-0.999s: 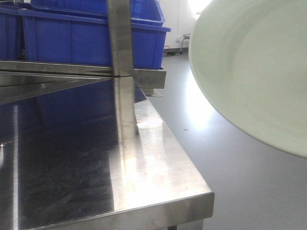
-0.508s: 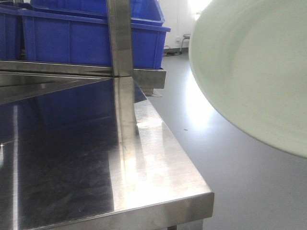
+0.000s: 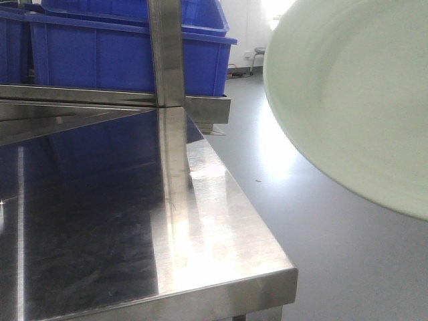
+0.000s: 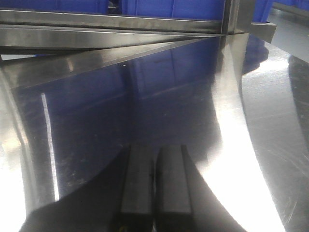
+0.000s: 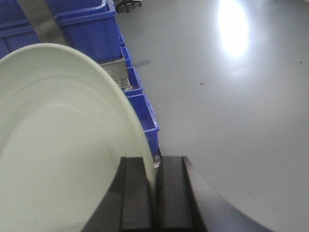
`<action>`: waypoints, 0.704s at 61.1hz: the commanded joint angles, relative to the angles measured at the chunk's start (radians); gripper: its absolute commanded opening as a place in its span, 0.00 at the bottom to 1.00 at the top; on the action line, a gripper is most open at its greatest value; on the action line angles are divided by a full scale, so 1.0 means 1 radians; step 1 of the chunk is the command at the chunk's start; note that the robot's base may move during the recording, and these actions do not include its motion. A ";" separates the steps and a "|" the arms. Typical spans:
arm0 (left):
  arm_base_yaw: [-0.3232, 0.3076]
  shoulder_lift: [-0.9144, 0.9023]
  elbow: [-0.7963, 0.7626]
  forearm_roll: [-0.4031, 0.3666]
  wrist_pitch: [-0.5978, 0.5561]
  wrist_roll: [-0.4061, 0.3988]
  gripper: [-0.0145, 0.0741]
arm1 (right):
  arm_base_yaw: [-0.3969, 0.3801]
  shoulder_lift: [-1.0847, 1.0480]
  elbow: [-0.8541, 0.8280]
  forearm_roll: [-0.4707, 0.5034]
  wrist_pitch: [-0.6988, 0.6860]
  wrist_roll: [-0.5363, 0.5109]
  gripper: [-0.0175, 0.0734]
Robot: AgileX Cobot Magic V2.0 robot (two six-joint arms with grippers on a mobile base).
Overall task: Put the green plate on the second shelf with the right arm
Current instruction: 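Hold the plate in the right gripper while backing away from the table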
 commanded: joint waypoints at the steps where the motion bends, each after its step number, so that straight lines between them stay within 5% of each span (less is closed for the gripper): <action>1: -0.002 -0.021 0.040 -0.001 -0.082 0.000 0.30 | -0.004 0.002 -0.035 0.010 -0.108 0.003 0.25; 43: -0.002 -0.021 0.040 -0.001 -0.082 0.000 0.30 | -0.004 0.002 -0.035 0.010 -0.108 0.003 0.25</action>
